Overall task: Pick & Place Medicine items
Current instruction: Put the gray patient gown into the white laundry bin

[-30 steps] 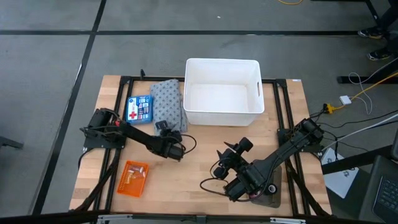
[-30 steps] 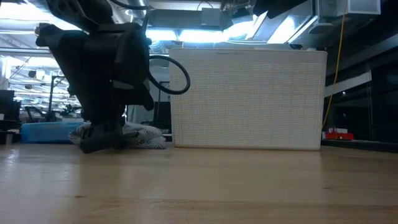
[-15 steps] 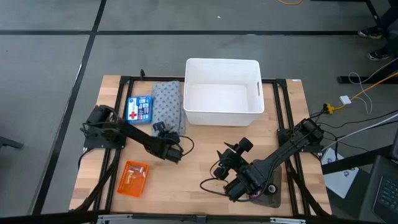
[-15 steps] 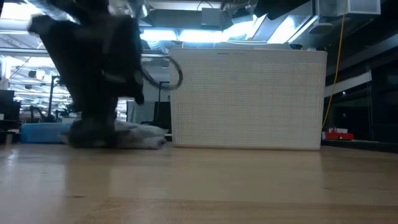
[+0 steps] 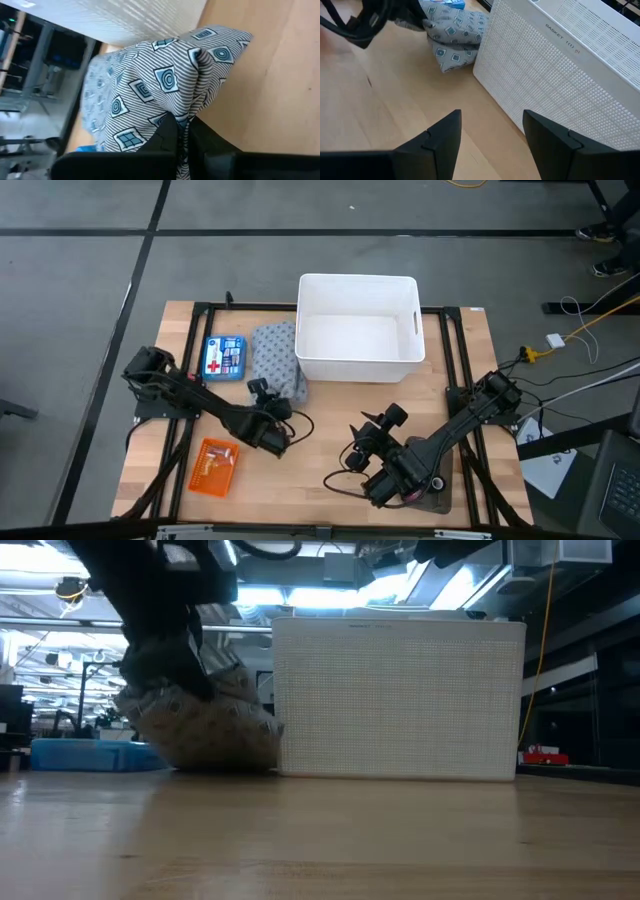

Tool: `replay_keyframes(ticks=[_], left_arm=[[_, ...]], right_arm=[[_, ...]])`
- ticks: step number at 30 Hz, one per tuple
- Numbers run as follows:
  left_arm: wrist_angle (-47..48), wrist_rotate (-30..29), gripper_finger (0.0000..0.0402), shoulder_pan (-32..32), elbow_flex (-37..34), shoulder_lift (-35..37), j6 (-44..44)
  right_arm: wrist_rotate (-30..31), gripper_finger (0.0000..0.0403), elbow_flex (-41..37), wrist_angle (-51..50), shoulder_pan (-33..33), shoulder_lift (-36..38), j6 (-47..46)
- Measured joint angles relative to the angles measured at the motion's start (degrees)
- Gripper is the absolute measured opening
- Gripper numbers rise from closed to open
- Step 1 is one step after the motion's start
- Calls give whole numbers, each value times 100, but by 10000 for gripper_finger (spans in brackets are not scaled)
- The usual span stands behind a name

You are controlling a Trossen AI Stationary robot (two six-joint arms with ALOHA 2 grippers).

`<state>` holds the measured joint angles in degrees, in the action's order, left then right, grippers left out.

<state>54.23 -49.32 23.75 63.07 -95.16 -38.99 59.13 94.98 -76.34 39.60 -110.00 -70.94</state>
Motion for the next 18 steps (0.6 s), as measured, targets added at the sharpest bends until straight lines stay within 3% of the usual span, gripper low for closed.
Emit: replay_keyframes(ticks=[12, 18], left_arm=[[2606, -988, 2, 107, 665, 3, -1394], [3222, -1231, 2, 9, 814, 12, -1562]], right_arm=[[-2, 212, 2, -2, 1, 0, 7], [-3, 212, 0, -2, 1, 0, 26]])
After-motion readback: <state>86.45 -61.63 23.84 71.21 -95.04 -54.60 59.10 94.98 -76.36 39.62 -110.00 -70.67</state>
